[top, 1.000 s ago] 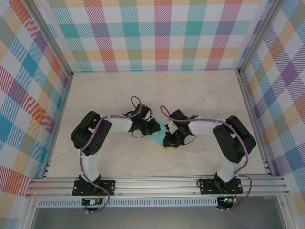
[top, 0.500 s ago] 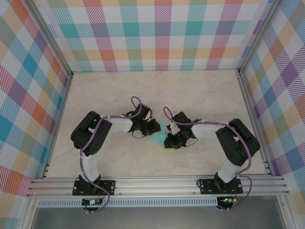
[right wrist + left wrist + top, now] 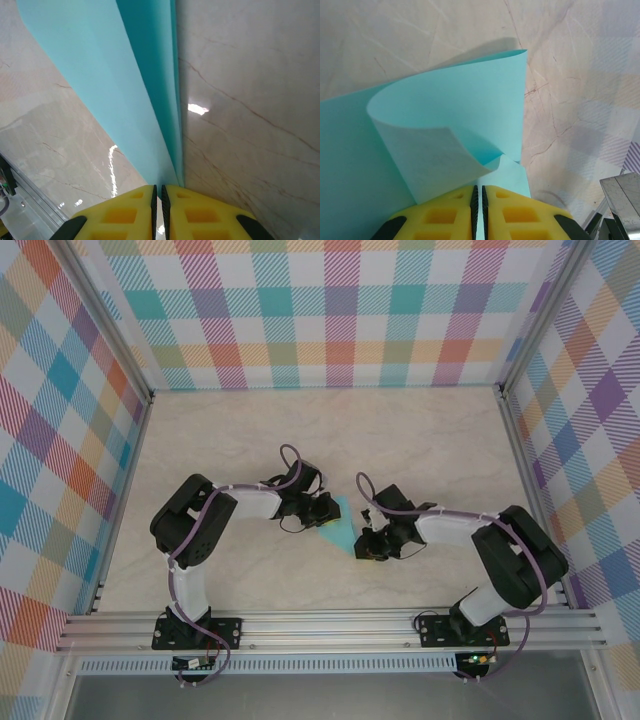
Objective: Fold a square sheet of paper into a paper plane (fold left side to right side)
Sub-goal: Fourth fold the wing at the center of the table.
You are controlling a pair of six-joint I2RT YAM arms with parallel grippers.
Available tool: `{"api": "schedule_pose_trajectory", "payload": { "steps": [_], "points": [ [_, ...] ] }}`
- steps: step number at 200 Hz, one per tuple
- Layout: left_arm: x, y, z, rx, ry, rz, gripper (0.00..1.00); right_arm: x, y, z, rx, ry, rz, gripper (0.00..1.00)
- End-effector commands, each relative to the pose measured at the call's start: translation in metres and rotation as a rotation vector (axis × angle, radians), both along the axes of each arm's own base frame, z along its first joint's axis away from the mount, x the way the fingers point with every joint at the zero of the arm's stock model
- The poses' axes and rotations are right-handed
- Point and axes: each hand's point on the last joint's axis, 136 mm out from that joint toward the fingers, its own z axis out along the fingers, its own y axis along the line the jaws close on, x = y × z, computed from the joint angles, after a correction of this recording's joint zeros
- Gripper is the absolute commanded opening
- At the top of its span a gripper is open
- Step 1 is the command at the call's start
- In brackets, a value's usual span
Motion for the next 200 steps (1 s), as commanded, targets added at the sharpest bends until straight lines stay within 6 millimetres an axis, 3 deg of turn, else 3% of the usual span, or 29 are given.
{"api": "schedule_pose_trajectory", "payload": {
  "steps": [1, 27, 52, 86, 125, 167, 200],
  "points": [
    [-0.012, 0.026, -0.036, 0.136, 0.071, 0.022, 0.14, -0.046, -0.044, -0.024, -0.182, 0.177, -0.03, 0.15],
    [-0.012, 0.025, -0.034, 0.132, 0.069, 0.021, 0.14, -0.041, -0.042, -0.007, -0.165, 0.141, -0.028, 0.15],
    [-0.011, 0.024, -0.032, 0.126, 0.067, 0.02, 0.14, -0.025, -0.034, 0.027, -0.124, 0.05, -0.027, 0.15],
    [-0.01, 0.023, -0.03, 0.12, 0.062, 0.021, 0.14, -0.003, -0.011, 0.056, -0.037, -0.015, -0.025, 0.12],
    [-0.011, 0.023, -0.03, 0.12, 0.065, 0.022, 0.14, 0.021, 0.015, 0.046, 0.015, -0.006, -0.047, 0.04],
    [-0.01, 0.023, -0.028, 0.12, 0.059, 0.02, 0.14, 0.03, 0.02, 0.019, -0.015, 0.023, -0.061, 0.02],
    [-0.01, 0.024, -0.027, 0.126, 0.055, 0.019, 0.14, 0.025, 0.009, -0.003, -0.095, 0.057, -0.07, 0.02]
  ]
}}
